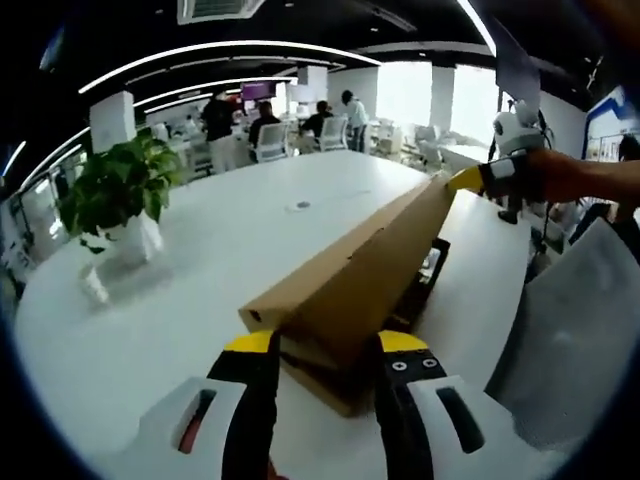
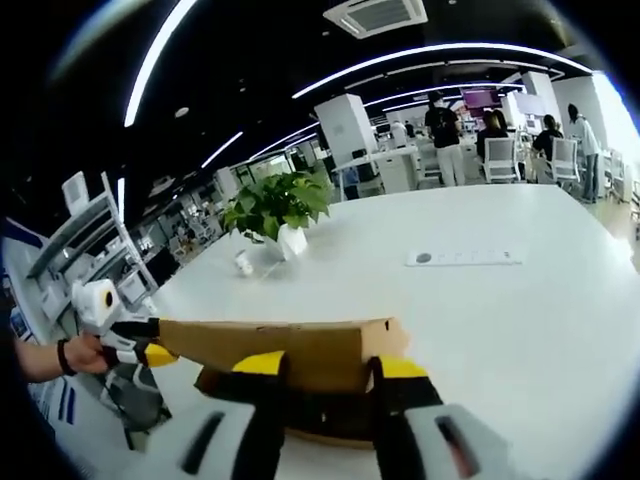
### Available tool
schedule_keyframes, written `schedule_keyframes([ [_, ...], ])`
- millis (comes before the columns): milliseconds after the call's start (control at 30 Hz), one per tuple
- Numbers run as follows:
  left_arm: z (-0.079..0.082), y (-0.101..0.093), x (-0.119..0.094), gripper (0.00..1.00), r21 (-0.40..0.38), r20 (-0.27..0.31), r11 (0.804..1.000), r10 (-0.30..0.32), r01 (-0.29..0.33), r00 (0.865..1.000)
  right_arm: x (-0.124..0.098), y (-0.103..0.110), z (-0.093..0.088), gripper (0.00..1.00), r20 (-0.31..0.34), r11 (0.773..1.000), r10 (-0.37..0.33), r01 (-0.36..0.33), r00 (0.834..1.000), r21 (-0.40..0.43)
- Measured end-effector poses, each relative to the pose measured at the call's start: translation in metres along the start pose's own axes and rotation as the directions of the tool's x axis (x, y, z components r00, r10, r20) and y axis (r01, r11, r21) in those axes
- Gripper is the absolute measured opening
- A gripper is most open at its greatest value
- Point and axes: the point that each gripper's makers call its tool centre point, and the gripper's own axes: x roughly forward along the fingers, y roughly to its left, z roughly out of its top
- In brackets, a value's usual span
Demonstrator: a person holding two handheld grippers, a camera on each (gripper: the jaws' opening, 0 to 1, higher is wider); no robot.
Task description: Operate the shoe box by opening the lid, removing the specified soft item, and placing it in the target area until the item is outside and the box remains undamaged.
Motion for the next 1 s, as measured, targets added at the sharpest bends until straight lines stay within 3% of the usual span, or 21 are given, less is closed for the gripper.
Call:
schedule_keyframes([
  [433, 0.012, 0.013, 0.006, 0.31, 0.096, 0.015, 0.99, 0.099, -0.1, 0.995, 0.002, 0.0, 0.016, 0.3, 0.027, 1.0, -0.008, 0.008, 1.0, -0.015],
  [567, 0.016, 0.02, 0.009, 0.3, 0.076, 0.024, 0.991, 0.112, -0.114, 0.993, 0.003, 0.002, 0.022, 0.3, 0.036, 1.0, -0.01, 0.011, 0.999, -0.029],
  [733, 0.023, 0.032, 0.008, 0.21, 0.041, 0.052, 0.986, 0.158, -0.16, 0.986, 0.006, 0.003, 0.033, 0.29, 0.055, 0.998, -0.017, 0.02, 0.998, -0.056],
  [1000, 0.029, 0.038, 0.009, 0.17, 0.012, 0.073, 0.983, 0.183, -0.184, 0.98, 0.008, 0.007, 0.042, 0.29, 0.063, 0.997, -0.007, 0.011, 0.998, -0.071],
])
